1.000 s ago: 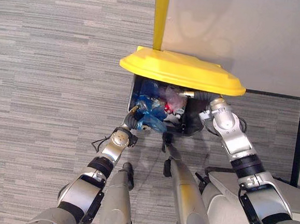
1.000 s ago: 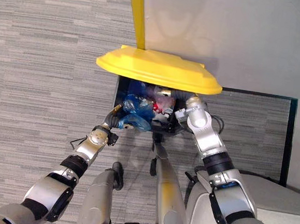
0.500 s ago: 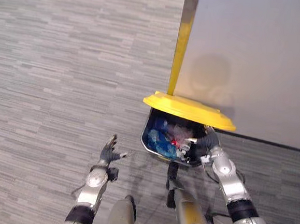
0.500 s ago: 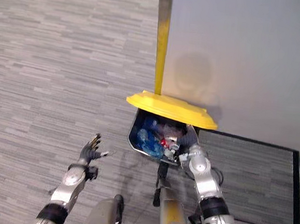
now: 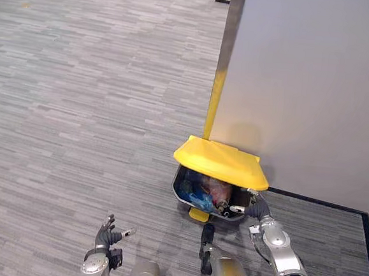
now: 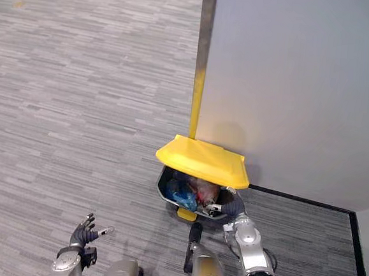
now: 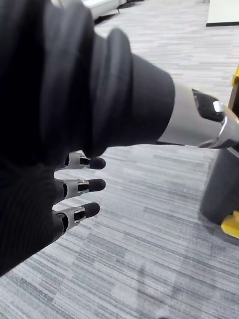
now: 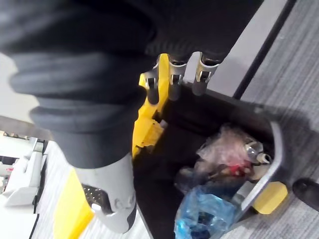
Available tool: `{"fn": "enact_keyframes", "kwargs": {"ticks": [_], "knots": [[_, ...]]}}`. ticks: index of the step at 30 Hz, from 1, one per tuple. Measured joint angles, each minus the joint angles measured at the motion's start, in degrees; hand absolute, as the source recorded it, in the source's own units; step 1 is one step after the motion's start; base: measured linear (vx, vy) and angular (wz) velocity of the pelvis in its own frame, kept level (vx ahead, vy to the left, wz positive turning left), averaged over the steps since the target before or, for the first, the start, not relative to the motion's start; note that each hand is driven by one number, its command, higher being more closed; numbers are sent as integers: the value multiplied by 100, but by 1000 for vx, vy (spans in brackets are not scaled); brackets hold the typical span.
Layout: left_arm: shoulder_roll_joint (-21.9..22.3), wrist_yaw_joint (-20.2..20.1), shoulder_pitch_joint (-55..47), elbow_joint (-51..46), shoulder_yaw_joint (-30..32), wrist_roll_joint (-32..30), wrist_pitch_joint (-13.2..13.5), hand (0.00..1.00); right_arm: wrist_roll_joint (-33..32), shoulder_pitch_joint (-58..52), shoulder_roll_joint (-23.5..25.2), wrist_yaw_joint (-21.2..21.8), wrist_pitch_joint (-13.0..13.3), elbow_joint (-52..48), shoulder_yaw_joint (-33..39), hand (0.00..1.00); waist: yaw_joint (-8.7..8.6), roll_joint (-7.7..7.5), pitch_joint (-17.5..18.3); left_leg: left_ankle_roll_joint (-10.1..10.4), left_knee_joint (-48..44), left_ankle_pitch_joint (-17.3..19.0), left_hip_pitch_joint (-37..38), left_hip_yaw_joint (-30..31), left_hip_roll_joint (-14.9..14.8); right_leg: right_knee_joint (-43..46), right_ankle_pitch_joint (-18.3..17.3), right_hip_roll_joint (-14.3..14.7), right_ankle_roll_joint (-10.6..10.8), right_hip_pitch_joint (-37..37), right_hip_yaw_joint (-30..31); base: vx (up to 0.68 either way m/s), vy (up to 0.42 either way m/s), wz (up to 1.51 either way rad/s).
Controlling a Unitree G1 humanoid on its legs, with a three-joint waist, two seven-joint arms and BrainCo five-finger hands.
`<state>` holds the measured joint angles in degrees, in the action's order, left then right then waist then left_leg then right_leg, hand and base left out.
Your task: Gather rubbish on tea table into small bin, then transfer packed bag to large trash can.
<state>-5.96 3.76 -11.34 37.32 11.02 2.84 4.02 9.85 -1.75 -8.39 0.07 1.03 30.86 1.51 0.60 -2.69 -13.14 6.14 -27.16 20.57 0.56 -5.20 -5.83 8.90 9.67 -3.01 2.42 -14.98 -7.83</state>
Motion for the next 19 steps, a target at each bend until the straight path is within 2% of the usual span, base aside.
{"fn": "enact_keyframes", "kwargs": {"ticks": [1, 2, 3, 4, 5, 6, 7, 8, 9, 10, 11, 12, 13, 16, 19], "knots": [[37, -2, 10, -5, -2, 1, 0, 0, -4, -117, 50, -11, -21, 47, 109, 0, 11, 12, -18, -54, 1, -36, -3, -8, -52, 53, -318, -2, 274, -11, -90, -182, 1, -28], [99, -3, 8, -39, -22, 1, 7, 0, -8, -215, 131, -23, -32, 65, 179, 0, 23, 114, -33, -81, 71, -159, -46, -161, -206, 719, -679, -111, 170, -284, -226, -158, -32, -31], [119, -4, 14, -51, -18, 0, 6, 0, -10, -261, 165, -31, -34, 67, 211, 0, 8, 59, -47, -80, 79, -192, -59, -195, -209, 1442, -818, -206, -31, -502, -257, -198, -58, -24], [141, -2, 19, -71, -39, 0, -8, 0, -11, -421, 238, -57, -36, 68, 333, 0, -4, 3, -43, -61, 80, -220, -61, -207, -234, 2776, -1171, -403, -209, -667, -302, -172, -72, -9], [139, 2, -7, -122, -146, 0, -25, 0, -11, -614, 346, -136, -40, 72, 503, 0, 28, -48, -10, -22, 80, -241, -70, -198, -289, 3660, -1502, -570, -154, -547, -287, -152, -117, -5], [134, 0, -35, -174, -200, 0, -39, 0, -12, -671, 399, -151, -42, 82, 563, 0, 40, -73, 5, -5, 79, -249, -93, -192, -322, 3918, -1682, -641, -99, -430, -254, -88, -132, -6], [142, -2, -83, -308, -247, 0, -47, 0, -12, -707, 474, -177, -43, 126, 604, 0, 27, -156, 55, 41, 76, -274, -224, -183, -350, 4052, -2039, -763, 102, -241, -129, -82, -244, -7], [119, -6, -32, -384, -255, -4, -53, 0, -12, -732, 529, -216, -41, 227, 703, 0, 21, -291, 108, 47, 52, -269, -395, -148, -356, 3740, -2245, -737, 266, -202, -172, -65, -238, 2], [188, -2, 20, -381, -247, -5, -83, 0, -15, -722, 534, -249, -43, 290, 793, 0, 7, -213, 101, 67, 82, -285, -459, -125, -389, 3454, -2295, -633, 303, -102, -223, -61, -245, -10], [378, -16, 95, -418, -258, -8, -95, 0, -18, -694, 514, -300, -46, 446, 937, 0, 53, -53, 154, 75, 399, -454, -473, -138, -502, 2627, -2303, -330, 310, 123, -242, -20, -112, -28], [433, -18, 113, -423, -257, -9, -92, 0, -19, -656, 504, -329, -47, 510, 951, 0, 88, -36, 177, 56, 620, -584, -434, -183, -508, 2230, -2300, -243, 267, 212, -230, -31, -117, -57], [475, -24, 138, -384, -256, -8, -94, 0, -19, -504, 472, -372, -38, 698, 948, 0, 74, -17, 195, 62, 1027, -862, -379, -305, -512, 1646, -2137, -126, -91, 289, -217, -72, -109, -44], [483, -58, 228, -319, -262, -9, -94, 0, -22, -365, 405, -386, -43, 953, 963, 0, -11, 32, 226, 50, 1411, -1107, -346, -335, -506, 1293, -1908, -48, -197, 294, -209, -87, -100, -29], [400, -70, 374, -194, -253, -9, -83, 0, -27, -330, 314, -413, -115, 1309, 1005, 0, 11, 86, 260, 89, 1938, -1475, -204, -374, -503, 752, -1579, 64, -236, 410, -195, -78, -27, -5], [248, -59, 362, 68, -243, -13, -90, 0, -28, -332, 318, -430, -147, 1448, 1047, 0, 11, 94, 272, 108, 2061, -1580, -155, -344, -465, 473, -1404, 74, -209, 570, -230, -53, 19, 5]]}}
